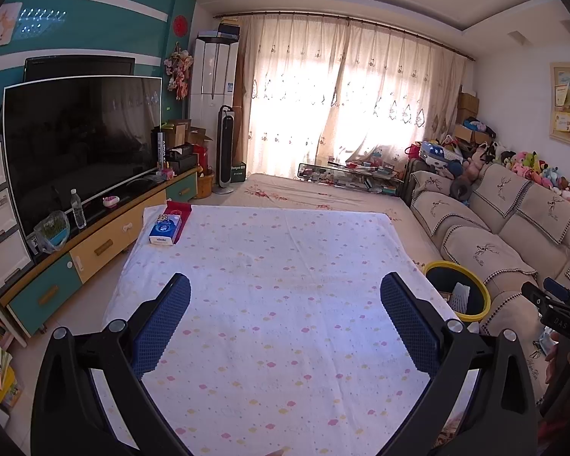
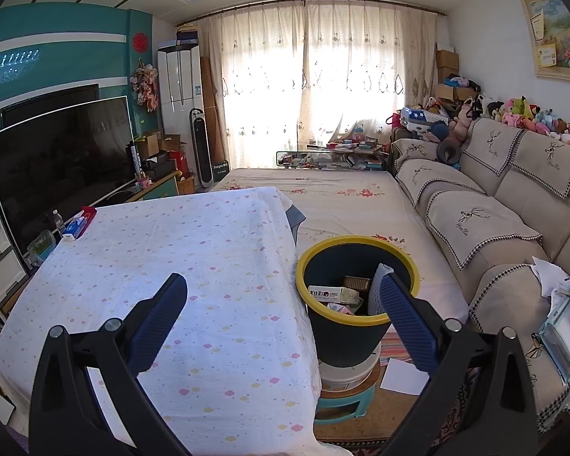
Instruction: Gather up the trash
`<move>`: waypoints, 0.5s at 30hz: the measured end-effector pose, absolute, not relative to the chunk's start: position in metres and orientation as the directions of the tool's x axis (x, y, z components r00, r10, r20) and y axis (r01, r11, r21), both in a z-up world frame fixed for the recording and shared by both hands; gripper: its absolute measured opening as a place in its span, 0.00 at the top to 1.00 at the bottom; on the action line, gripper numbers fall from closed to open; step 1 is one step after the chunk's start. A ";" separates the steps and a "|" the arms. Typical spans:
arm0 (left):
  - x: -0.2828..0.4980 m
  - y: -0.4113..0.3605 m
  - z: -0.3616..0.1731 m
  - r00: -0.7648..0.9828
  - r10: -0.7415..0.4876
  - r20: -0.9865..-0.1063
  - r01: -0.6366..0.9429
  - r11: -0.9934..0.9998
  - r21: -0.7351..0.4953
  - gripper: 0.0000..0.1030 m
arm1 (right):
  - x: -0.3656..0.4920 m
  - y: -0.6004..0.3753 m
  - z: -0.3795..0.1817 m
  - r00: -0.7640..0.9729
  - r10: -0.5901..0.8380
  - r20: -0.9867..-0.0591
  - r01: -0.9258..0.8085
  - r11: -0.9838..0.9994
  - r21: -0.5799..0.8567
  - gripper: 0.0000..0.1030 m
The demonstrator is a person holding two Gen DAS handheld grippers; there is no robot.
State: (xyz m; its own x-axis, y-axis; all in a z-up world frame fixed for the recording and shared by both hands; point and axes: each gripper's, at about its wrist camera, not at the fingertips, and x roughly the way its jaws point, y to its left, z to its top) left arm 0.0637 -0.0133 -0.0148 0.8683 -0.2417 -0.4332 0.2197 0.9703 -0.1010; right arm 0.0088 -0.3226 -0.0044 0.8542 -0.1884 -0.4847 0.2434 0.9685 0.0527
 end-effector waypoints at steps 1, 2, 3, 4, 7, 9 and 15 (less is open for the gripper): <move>0.064 -0.013 -0.015 0.868 -0.242 -0.434 0.220 0.970 -0.101 0.05 | 0.009 -0.323 -0.004 0.854 -0.188 -0.485 0.243 0.969 0.053 0.06; 0.064 -0.014 -0.016 0.868 -0.242 -0.434 0.220 0.970 -0.100 0.05 | 0.009 -0.322 -0.005 0.854 -0.187 -0.485 0.243 0.969 0.053 0.06; 0.064 -0.014 -0.016 0.868 -0.241 -0.434 0.219 0.971 -0.100 0.05 | 0.010 -0.322 -0.005 0.854 -0.186 -0.485 0.242 0.969 0.054 0.06; 0.064 -0.014 -0.016 0.867 -0.242 -0.435 0.219 0.970 -0.102 0.05 | 0.010 -0.322 -0.006 0.854 -0.186 -0.486 0.242 0.969 0.055 0.06; 0.064 -0.015 -0.018 0.867 -0.241 -0.436 0.219 0.970 -0.101 0.05 | 0.011 -0.322 -0.007 0.853 -0.185 -0.488 0.242 0.969 0.057 0.06; 0.064 -0.014 -0.016 0.867 -0.243 -0.435 0.220 0.970 -0.102 0.05 | 0.011 -0.322 -0.007 0.854 -0.184 -0.487 0.242 0.969 0.058 0.06; 0.064 -0.016 -0.021 0.865 -0.244 -0.438 0.223 0.970 -0.100 0.05 | 0.011 -0.321 -0.008 0.854 -0.183 -0.488 0.240 0.969 0.058 0.06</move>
State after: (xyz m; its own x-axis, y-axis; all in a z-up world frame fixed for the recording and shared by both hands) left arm 0.0636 -0.0155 -0.0210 0.8652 -0.2442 -0.4379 0.2232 0.9697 -0.0997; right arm 0.0114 -0.3209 -0.0079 0.8537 -0.1826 -0.4876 0.2403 0.9690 0.0579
